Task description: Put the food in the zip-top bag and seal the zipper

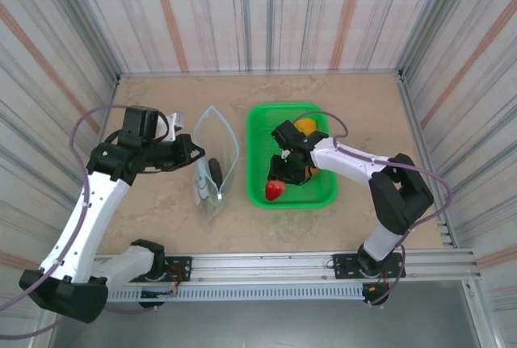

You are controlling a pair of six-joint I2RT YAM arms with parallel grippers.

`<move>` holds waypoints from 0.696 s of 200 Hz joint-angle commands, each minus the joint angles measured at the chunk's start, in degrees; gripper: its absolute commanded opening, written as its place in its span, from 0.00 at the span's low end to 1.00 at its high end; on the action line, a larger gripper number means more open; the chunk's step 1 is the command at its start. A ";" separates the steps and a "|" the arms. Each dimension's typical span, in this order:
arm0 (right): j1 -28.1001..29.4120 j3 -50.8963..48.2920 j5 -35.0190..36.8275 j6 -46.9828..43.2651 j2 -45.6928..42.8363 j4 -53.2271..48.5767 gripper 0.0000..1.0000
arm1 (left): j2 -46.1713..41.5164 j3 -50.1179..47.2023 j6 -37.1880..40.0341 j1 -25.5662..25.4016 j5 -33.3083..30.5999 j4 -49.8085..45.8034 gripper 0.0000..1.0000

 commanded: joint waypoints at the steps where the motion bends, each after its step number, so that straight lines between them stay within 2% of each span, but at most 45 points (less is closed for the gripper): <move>1: -0.11 2.59 1.80 -1.75 -1.24 -4.70 0.51 | -0.68 -0.63 1.69 -0.16 1.85 2.20 0.00; 44: -0.49 4.20 6.38 -3.74 -5.37 -7.91 0.53 | 0.07 -0.90 1.30 -0.16 3.28 3.46 0.00; 84: -1.40 3.01 6.10 -5.96 -5.30 -6.51 0.53 | 0.79 -1.24 0.95 -0.12 3.82 4.37 0.00; 106: -1.17 3.51 10.18 -7.07 -5.65 -7.07 0.52 | 0.71 -1.43 1.06 -0.16 3.03 4.39 0.00; 139: -1.09 4.73 16.07 -8.26 -11.84 -8.33 0.53 | 1.31 -0.93 0.47 -0.14 3.27 4.45 0.00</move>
